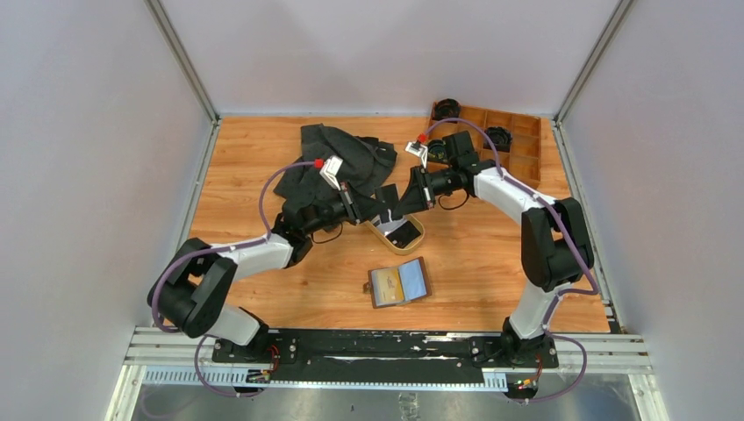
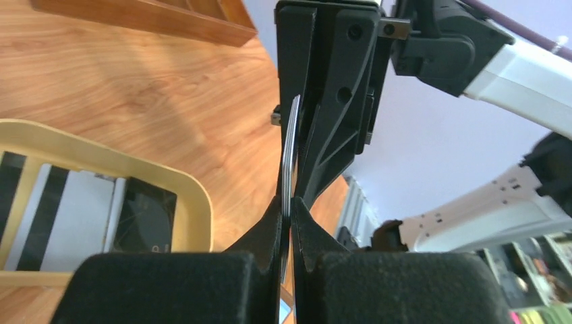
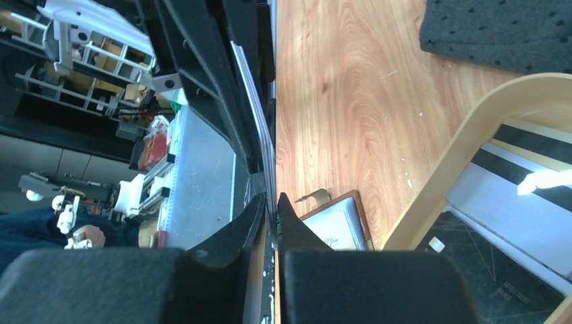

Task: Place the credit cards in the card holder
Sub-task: Pick up the credit card from the storage box.

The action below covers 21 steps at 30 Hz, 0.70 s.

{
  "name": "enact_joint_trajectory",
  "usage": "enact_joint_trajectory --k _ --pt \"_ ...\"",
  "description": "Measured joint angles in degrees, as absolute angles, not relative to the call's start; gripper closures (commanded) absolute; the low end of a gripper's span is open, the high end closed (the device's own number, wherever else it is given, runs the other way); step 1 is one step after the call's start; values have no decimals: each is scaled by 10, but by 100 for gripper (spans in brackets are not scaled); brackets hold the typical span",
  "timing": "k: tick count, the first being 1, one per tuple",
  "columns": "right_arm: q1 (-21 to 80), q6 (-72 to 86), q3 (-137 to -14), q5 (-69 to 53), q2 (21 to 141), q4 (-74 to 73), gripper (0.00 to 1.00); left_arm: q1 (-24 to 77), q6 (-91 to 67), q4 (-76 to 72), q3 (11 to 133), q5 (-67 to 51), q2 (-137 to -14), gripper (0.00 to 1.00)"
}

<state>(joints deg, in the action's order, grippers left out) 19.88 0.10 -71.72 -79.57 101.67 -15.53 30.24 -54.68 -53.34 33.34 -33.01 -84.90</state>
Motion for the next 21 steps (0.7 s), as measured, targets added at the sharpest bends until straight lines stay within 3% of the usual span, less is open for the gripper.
enact_joint_trajectory --k 6,10,15,19,21 --pt "199 15 -717 -753 1011 -159 46 328 -510 -467 333 -255 -818 100" --pt "199 16 -717 -752 1010 -156 40 331 -517 -465 333 -254 -819 100" --pt "200 16 -717 -761 1010 -154 47 332 -541 -499 333 -264 -827 100" --pt "203 22 -717 -770 1010 -149 64 332 -553 -516 333 -267 -832 100" --pt "205 25 -717 -779 1010 -145 79 332 -553 -514 333 -267 -832 100"
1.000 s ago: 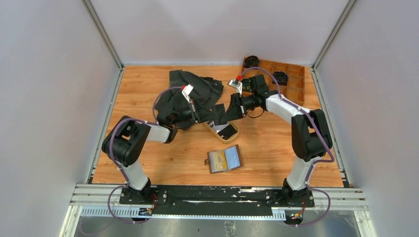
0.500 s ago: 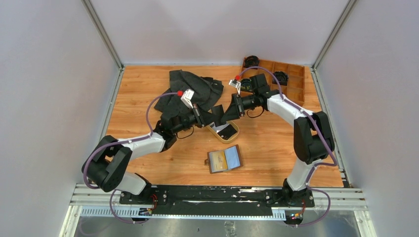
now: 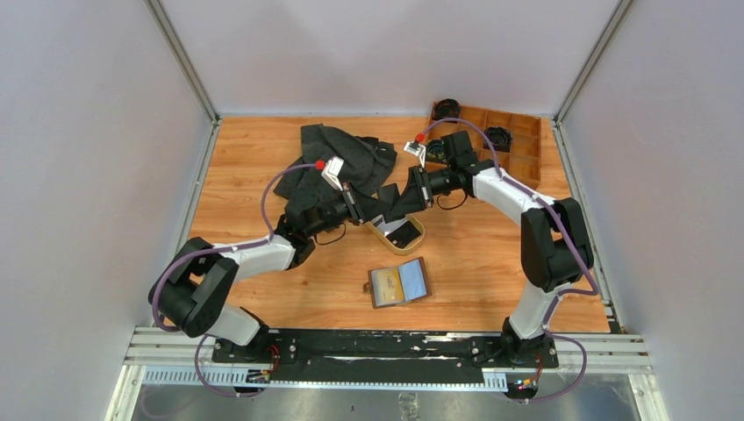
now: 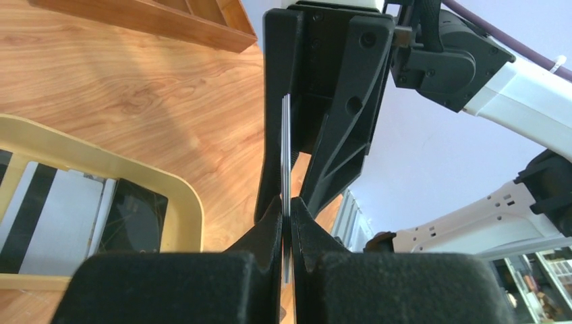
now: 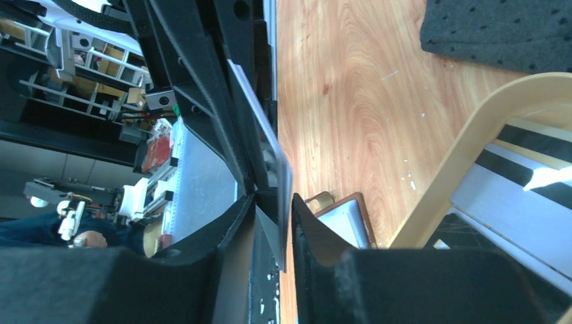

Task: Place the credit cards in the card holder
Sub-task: Pick up the credit card from the storage box.

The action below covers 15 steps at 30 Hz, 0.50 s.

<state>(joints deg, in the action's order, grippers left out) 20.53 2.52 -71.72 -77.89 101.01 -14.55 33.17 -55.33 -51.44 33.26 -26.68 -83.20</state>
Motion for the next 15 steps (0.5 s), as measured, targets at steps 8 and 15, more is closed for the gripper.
enact_joint_trajectory --k 8,15 --pt "206 34 -717 -836 1011 -141 92 311 -570 -545 330 -304 -841 62" --pt "213 27 -717 -871 1012 -140 93 279 -617 -630 330 -404 -880 65"
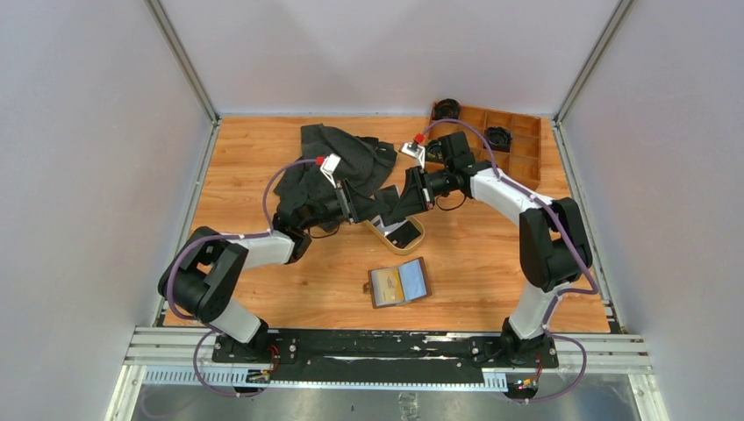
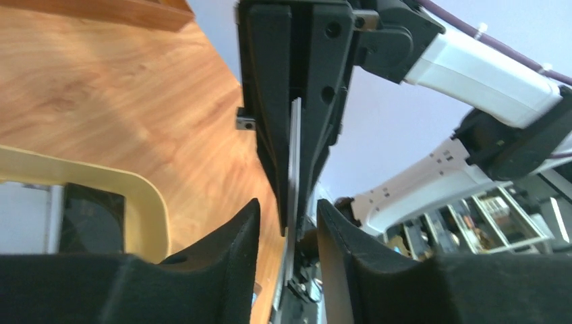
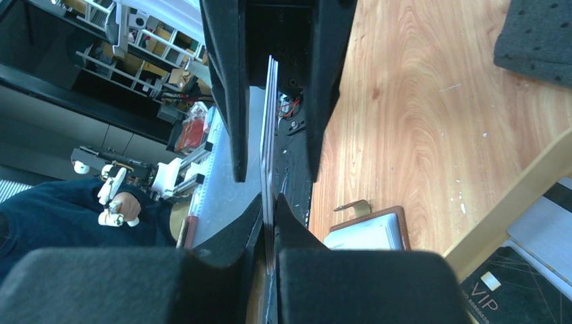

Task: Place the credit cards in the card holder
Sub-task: Pick up the credit card from the storage box.

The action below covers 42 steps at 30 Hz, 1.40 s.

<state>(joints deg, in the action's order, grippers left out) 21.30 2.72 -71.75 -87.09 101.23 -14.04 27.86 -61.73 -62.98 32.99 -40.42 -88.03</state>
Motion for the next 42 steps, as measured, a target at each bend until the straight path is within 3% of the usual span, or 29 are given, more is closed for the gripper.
enact_joint_trajectory --k 2,4,10,13,21,24,25,27,30,32,34,36,37,39,41,42 --pt "217 26 -717 -874 1014 -140 92 279 -623 -640 330 -423 -882 78" --pt "218 25 -717 -876 1016 -140 91 279 -625 -648 330 -435 -882 99" --pt "220 22 -717 -863 1018 -143 58 278 -623 -651 330 -439 -889 100" --pt "221 19 -717 -826 1015 -143 53 282 -602 -615 330 -415 -874 100" --pt "229 17 -717 -751 995 -146 56 314 -547 -515 315 -305 -804 100" --pt "235 19 -717 -736 995 -146 78 317 -539 -495 314 -284 -801 100" --pt "237 18 -717 -735 995 -146 83 317 -536 -489 314 -277 -801 98" --pt "240 20 -717 -734 995 -148 89 317 -530 -480 314 -272 -800 79" --pt "240 20 -717 -748 996 -150 93 314 -525 -471 314 -275 -797 58" --pt "240 18 -717 -765 997 -150 96 307 -525 -470 314 -289 -796 52" --pt "240 16 -717 -791 1001 -149 97 298 -528 -472 315 -315 -796 53" --pt "240 15 -717 -821 1005 -149 98 292 -532 -475 317 -345 -796 58" --pt "240 15 -717 -833 1007 -149 97 289 -535 -479 318 -363 -796 66" --pt "240 14 -717 -847 1010 -150 97 287 -540 -487 322 -386 -796 93" --pt "240 14 -717 -858 1012 -150 93 286 -544 -494 324 -404 -796 100" --pt "240 13 -717 -864 1012 -150 84 285 -544 -496 324 -408 -796 100"
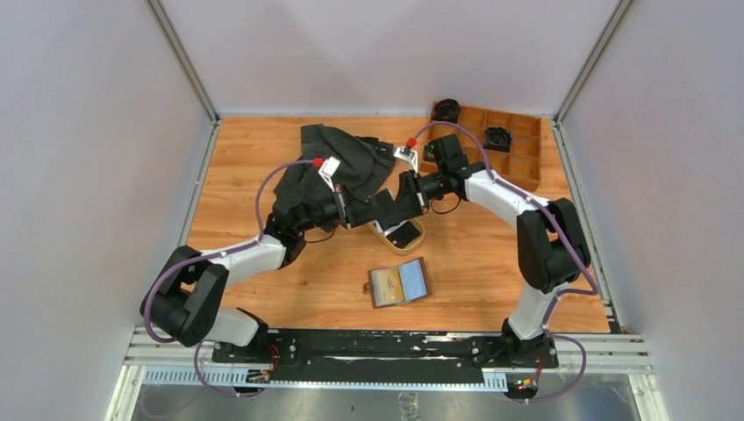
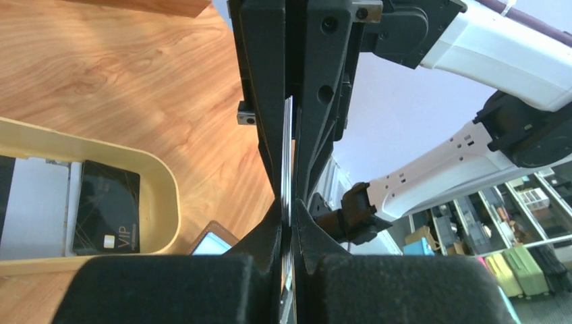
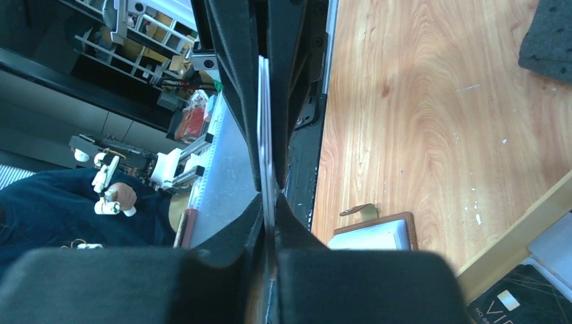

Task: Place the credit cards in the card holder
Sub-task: Pick up the credit card from the storage box.

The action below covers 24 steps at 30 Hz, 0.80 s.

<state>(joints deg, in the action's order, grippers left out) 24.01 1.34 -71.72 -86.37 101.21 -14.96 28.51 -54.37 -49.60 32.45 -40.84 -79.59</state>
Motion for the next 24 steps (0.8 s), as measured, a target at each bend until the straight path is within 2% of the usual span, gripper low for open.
enact_joint_trajectory --k 2,4,6,9,12,14,19,20,23,24 --pt "240 13 -717 -864 1012 -149 68 283 -547 -502 324 -416 -796 100" --pt "240 7 -717 -847 1011 -152 57 283 -547 -502 324 -415 -796 100" --pt "240 0 -717 -818 1007 -154 52 283 -545 -498 324 -407 -795 100" --pt "241 -8 -717 -768 994 -159 52 284 -536 -477 324 -386 -787 100" --pt "243 -12 -717 -730 981 -162 55 289 -526 -459 324 -362 -778 100" --pt "244 -13 -717 -714 979 -164 60 293 -520 -448 324 -349 -777 100" --pt "250 -13 -717 -705 979 -171 86 295 -512 -429 324 -332 -777 100" --pt "251 -13 -717 -707 979 -172 89 295 -510 -427 324 -332 -777 96" --pt "250 -11 -717 -720 980 -177 96 295 -506 -425 324 -334 -777 62" --pt "250 -12 -717 -729 981 -177 97 294 -506 -423 324 -333 -777 55"
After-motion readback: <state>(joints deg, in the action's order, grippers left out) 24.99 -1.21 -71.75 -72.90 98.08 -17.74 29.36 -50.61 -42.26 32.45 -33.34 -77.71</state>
